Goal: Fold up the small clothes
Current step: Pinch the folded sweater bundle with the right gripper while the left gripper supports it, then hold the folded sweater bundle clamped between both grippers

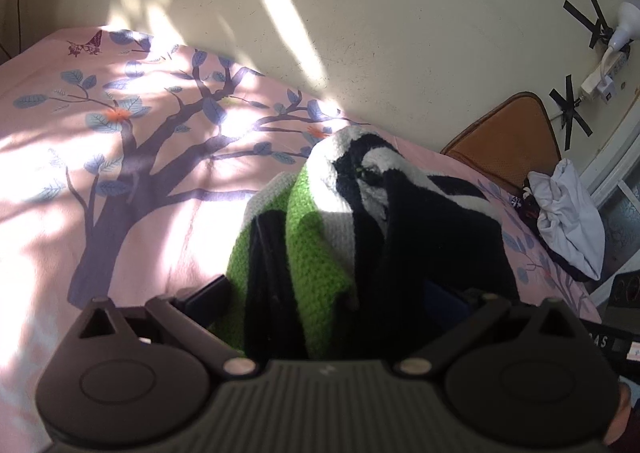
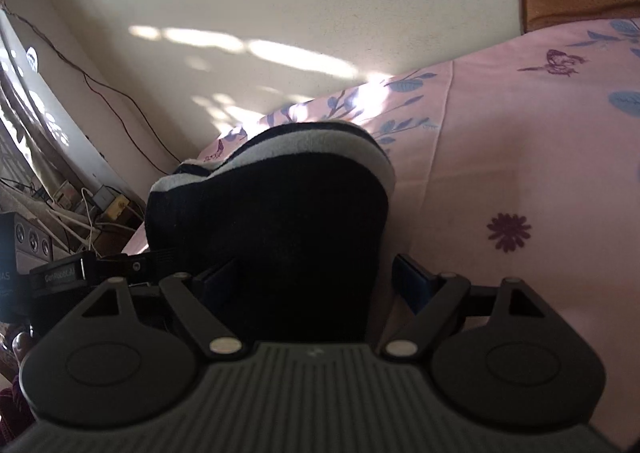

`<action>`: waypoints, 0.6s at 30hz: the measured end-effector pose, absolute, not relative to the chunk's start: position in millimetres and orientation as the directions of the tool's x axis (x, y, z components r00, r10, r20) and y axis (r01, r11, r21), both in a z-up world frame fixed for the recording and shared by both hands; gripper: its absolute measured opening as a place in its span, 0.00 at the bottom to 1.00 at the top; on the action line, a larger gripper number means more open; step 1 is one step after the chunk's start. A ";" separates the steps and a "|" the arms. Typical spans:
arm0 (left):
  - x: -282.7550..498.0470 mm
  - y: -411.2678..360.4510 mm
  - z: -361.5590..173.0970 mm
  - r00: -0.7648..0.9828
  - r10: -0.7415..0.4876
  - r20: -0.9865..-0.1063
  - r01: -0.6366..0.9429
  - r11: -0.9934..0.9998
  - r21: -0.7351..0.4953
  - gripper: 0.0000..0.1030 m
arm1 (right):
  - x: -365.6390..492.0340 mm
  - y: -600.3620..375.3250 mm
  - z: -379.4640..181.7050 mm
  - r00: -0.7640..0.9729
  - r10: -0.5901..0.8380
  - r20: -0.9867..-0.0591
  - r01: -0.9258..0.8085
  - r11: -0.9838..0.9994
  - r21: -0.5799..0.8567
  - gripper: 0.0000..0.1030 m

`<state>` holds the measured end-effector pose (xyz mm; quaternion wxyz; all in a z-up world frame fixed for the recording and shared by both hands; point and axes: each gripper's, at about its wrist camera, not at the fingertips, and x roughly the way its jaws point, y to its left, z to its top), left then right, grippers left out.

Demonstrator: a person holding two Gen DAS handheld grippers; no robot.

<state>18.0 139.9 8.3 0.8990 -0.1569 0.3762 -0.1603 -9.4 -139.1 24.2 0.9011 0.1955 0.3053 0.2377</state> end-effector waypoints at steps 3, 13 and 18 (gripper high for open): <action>16.4 138.3 -1.0 0.702 -0.406 -0.585 0.201 0.901 -0.384 1.00 | -3.7 -117.7 24.7 0.709 0.521 -0.475 -0.346 0.844 0.409 0.93; 15.2 136.7 -1.1 0.710 -0.399 -0.580 0.203 0.905 -0.375 1.00 | -3.1 -117.8 21.3 0.711 0.533 -0.458 -0.374 0.839 0.396 0.95; 14.4 135.9 -1.4 0.710 -0.398 -0.580 0.206 0.906 -0.370 1.00 | -4.8 -117.6 21.2 0.711 0.533 -0.459 -0.376 0.840 0.391 0.95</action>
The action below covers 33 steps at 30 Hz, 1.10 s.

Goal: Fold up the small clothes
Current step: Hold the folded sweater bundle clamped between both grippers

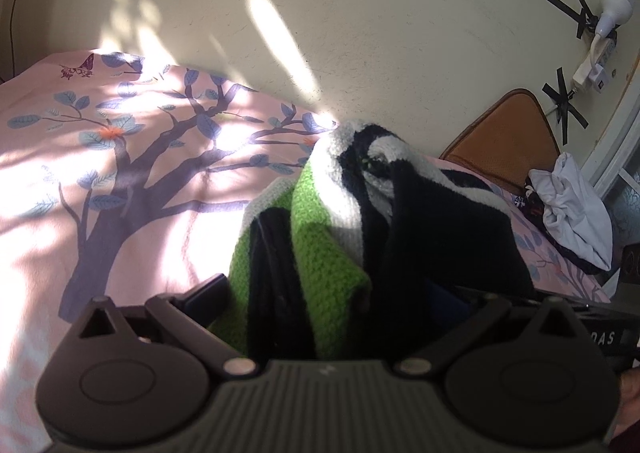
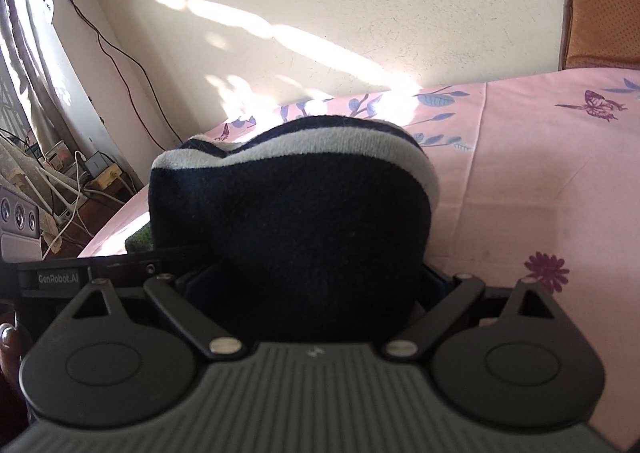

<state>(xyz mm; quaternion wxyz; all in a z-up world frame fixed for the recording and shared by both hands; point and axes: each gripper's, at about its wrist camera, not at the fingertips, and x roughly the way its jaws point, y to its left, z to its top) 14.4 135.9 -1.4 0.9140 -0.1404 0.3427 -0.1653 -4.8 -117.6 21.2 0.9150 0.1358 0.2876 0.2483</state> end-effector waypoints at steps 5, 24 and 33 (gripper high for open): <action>15.0 135.3 -1.6 0.711 -0.393 -0.583 0.208 0.909 -0.360 1.00 | -5.2 -117.8 21.7 0.707 0.534 -0.463 -0.383 0.840 0.385 0.95; 13.5 134.8 -2.7 0.716 -0.394 -0.576 0.209 0.909 -0.361 1.00 | -6.9 -118.5 22.4 0.703 0.538 -0.465 -0.390 0.838 0.382 0.95; 13.4 135.3 -2.5 0.717 -0.395 -0.574 0.209 0.908 -0.364 1.00 | -7.6 -117.5 22.5 0.705 0.536 -0.464 -0.386 0.839 0.382 0.95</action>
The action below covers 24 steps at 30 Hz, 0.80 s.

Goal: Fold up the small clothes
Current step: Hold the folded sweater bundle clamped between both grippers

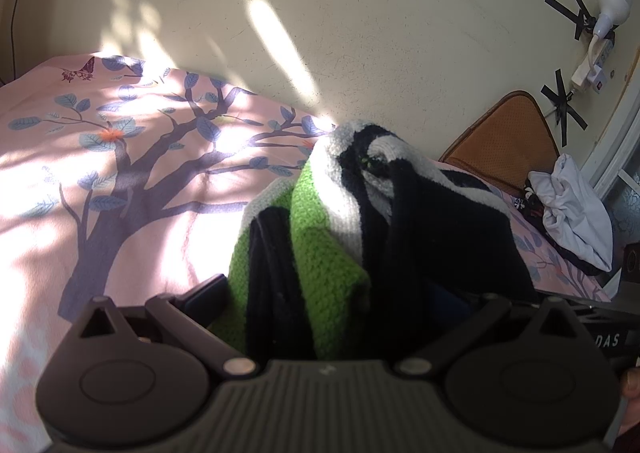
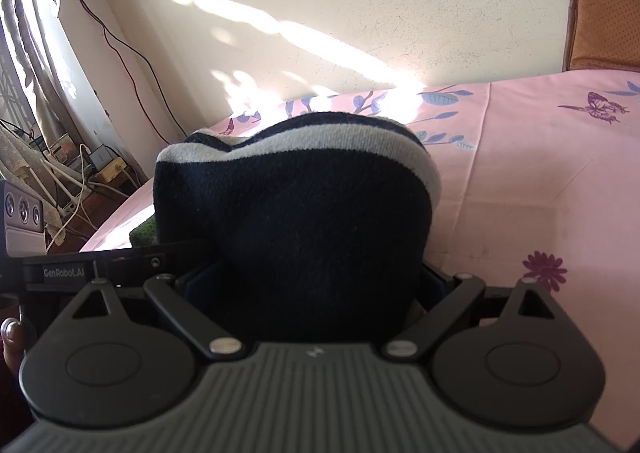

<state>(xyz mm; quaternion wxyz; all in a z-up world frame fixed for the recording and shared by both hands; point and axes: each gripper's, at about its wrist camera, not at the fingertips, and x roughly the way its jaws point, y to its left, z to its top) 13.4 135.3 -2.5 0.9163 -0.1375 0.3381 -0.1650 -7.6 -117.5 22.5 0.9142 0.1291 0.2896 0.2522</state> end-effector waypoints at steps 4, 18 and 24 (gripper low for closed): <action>13.4 135.8 -2.6 0.716 -0.396 -0.574 0.210 0.907 -0.364 1.00 | -7.6 -117.6 22.5 0.705 0.536 -0.464 -0.386 0.840 0.383 0.95; 13.3 136.3 -2.9 0.716 -0.398 -0.574 0.212 0.907 -0.365 1.00 | -7.9 -117.8 22.1 0.703 0.540 -0.462 -0.389 0.836 0.386 0.95; 13.1 136.5 -2.5 0.716 -0.399 -0.573 0.212 0.906 -0.366 1.00 | -7.7 -118.6 21.8 0.702 0.542 -0.462 -0.390 0.835 0.387 0.95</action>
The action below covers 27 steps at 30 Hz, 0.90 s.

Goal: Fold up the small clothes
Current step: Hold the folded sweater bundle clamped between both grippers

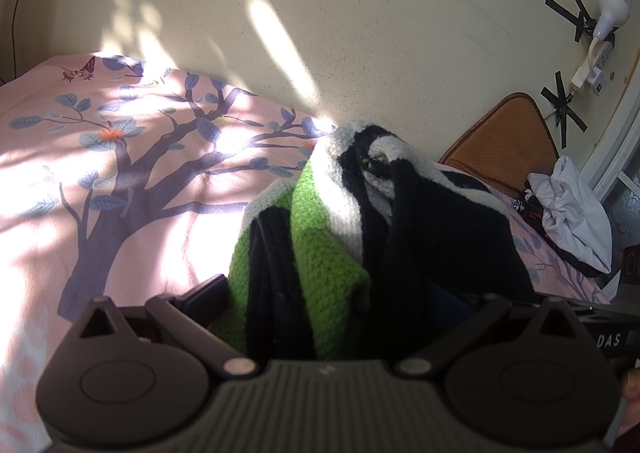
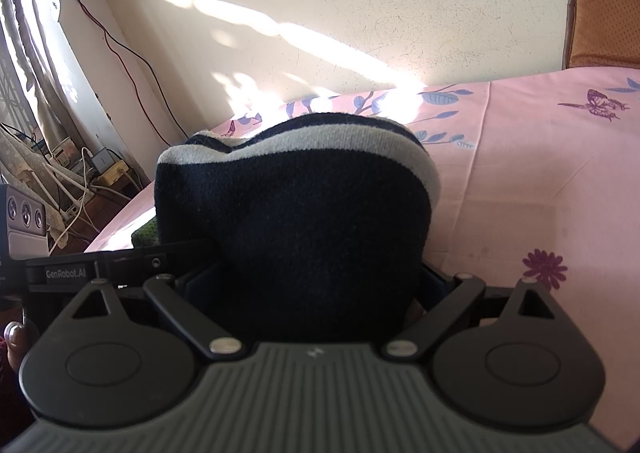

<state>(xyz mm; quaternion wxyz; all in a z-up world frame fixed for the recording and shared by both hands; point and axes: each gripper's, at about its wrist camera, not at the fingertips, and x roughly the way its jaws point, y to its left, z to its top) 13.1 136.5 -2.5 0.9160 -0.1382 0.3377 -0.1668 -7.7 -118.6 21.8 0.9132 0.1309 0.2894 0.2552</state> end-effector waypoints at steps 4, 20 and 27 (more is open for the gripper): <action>13.0 136.6 -2.5 0.719 -0.398 -0.570 0.211 0.906 -0.367 1.00 | -8.1 -118.2 21.9 0.701 0.543 -0.461 -0.392 0.834 0.387 0.95; 11.0 137.1 -3.2 0.732 -0.396 -0.554 0.199 0.903 -0.381 1.00 | -8.6 -118.7 21.6 0.701 0.546 -0.459 -0.392 0.832 0.392 0.96; 10.8 136.2 -3.3 0.733 -0.393 -0.556 0.200 0.905 -0.376 1.00 | -8.3 -119.0 21.7 0.699 0.549 -0.457 -0.393 0.830 0.396 0.96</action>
